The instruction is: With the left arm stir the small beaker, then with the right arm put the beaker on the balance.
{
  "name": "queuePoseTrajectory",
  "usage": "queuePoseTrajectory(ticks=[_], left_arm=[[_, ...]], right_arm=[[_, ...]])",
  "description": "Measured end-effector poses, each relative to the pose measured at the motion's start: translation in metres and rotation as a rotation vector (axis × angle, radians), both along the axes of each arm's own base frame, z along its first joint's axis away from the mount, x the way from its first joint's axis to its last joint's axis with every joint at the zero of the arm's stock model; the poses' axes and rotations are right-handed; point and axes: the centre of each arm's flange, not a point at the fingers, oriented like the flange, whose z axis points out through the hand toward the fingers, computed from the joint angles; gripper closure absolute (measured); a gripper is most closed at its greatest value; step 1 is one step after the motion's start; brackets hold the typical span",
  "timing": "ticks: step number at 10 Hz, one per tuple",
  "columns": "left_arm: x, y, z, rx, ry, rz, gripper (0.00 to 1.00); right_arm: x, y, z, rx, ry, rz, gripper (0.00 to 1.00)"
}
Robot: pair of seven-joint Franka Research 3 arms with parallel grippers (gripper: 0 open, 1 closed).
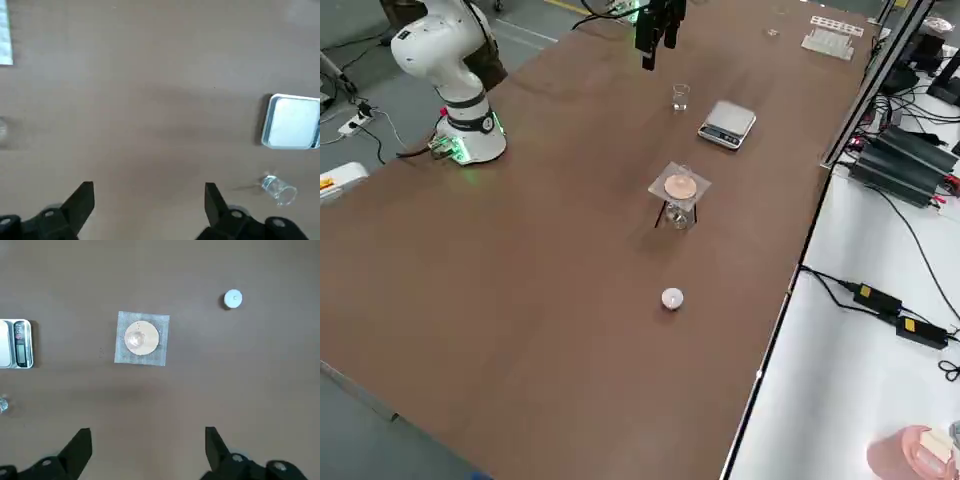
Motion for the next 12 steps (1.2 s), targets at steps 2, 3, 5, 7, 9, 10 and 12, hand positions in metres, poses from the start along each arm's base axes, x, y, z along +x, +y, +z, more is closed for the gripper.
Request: queuePoseTrajectory(ticks=[2,3,5,7,9,10,12], left_arm=[[-0.010,-0.033,-0.030,-0.106,0.011,0.020,0.04],[-0.017,-0.048,-0.045,-0.168,0.016,0.041,0.04],[-0.030,-0.083,-0.068,-0.249,0.027,0.056,0.04],[-0.046,-0.119,-0.088,-0.281,0.041,0.051,0.06],[-0.070,-0.167,-0.108,-0.275,0.063,0.070,0.10],[-0.080,-0.190,-0.113,-0.273,0.064,0.074,0.11],[-0.101,-0.228,-0.141,-0.266,0.016,0.102,0.19]], right_arm=[[0.000,-0.009,0.000,-0.001,0.001,0.013,0.00],[0.000,-0.010,0.000,-0.001,0.001,0.015,0.00],[0.000,-0.010,0.000,-0.001,0.002,0.018,0.00],[0.000,-0.010,-0.001,-0.001,0.003,0.017,0.00],[0.000,-0.010,-0.001,-0.001,0.004,0.016,0.00],[0.000,-0.012,-0.002,-0.001,0.004,0.014,0.00],[0.000,-0.016,-0.005,-0.001,0.012,0.006,0.00]])
